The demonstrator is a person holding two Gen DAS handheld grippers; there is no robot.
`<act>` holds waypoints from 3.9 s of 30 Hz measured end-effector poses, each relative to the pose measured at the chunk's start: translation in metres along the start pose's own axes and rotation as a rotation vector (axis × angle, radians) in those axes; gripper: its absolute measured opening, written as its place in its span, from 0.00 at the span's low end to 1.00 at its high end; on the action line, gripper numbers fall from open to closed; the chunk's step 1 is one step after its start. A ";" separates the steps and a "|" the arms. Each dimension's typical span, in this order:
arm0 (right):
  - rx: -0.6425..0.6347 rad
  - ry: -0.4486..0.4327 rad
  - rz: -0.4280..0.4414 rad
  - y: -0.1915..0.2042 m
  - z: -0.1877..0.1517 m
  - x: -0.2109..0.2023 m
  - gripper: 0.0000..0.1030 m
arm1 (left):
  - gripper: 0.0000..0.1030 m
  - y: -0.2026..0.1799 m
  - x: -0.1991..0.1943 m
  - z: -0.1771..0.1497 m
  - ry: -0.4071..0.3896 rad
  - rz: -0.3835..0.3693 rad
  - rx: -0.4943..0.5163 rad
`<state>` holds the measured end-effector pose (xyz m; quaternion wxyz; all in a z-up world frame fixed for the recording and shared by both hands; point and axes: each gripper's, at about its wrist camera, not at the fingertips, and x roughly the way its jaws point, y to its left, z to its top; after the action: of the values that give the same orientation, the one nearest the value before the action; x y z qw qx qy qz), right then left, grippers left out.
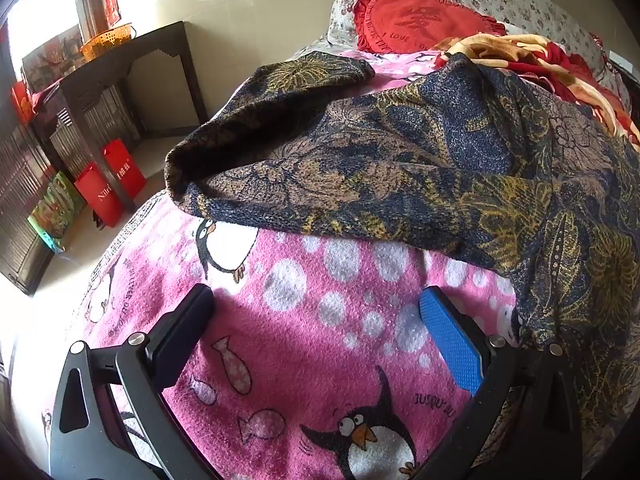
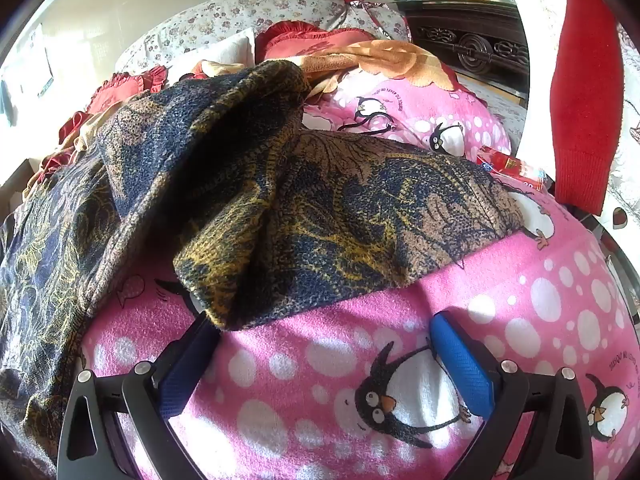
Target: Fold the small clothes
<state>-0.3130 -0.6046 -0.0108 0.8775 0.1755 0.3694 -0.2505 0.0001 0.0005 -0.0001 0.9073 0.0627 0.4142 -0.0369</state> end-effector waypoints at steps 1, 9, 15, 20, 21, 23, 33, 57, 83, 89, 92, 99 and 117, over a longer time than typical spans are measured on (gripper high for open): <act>0.002 0.005 -0.001 0.000 0.000 0.000 1.00 | 1.00 0.000 0.000 0.000 0.000 0.001 0.001; 0.001 0.009 -0.001 -0.003 0.003 -0.001 1.00 | 1.00 -0.006 -0.017 0.002 0.088 -0.020 0.050; 0.046 0.130 -0.068 0.014 0.001 -0.013 1.00 | 1.00 -0.009 -0.067 -0.006 0.072 -0.143 0.056; 0.083 0.138 -0.080 0.025 -0.003 -0.063 1.00 | 1.00 -0.022 -0.103 -0.014 0.052 -0.216 0.091; 0.065 0.103 -0.079 0.030 -0.004 -0.080 1.00 | 1.00 -0.023 -0.109 -0.015 0.049 -0.228 0.095; 0.002 0.056 -0.073 0.043 -0.006 -0.117 1.00 | 1.00 -0.030 -0.119 -0.016 0.039 -0.243 0.101; -0.208 -0.021 0.006 0.096 0.013 -0.268 1.00 | 1.00 -0.053 -0.150 -0.011 -0.002 -0.300 0.163; -0.185 0.023 0.423 0.326 0.048 -0.197 1.00 | 1.00 -0.047 -0.130 0.023 -0.018 -0.270 0.128; -0.223 0.061 0.172 0.349 0.032 -0.119 1.00 | 1.00 -0.060 -0.102 0.041 0.009 -0.252 0.105; -0.206 0.069 0.138 0.349 0.031 -0.112 1.00 | 1.00 -0.062 -0.104 0.048 -0.002 -0.255 0.100; -0.203 0.085 0.129 0.352 0.032 -0.108 1.00 | 1.00 -0.064 -0.104 0.051 -0.005 -0.255 0.103; -0.209 0.094 0.115 0.358 0.032 -0.102 1.00 | 1.00 -0.063 -0.102 0.055 -0.008 -0.254 0.095; -0.227 0.124 0.098 0.379 0.029 -0.085 1.00 | 1.00 -0.052 -0.089 0.060 0.005 -0.229 0.077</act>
<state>-0.1323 -0.2841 0.1174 0.8784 0.1079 0.4399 -0.1527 -0.0192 -0.0581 0.1016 0.8931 0.0501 0.4190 -0.1561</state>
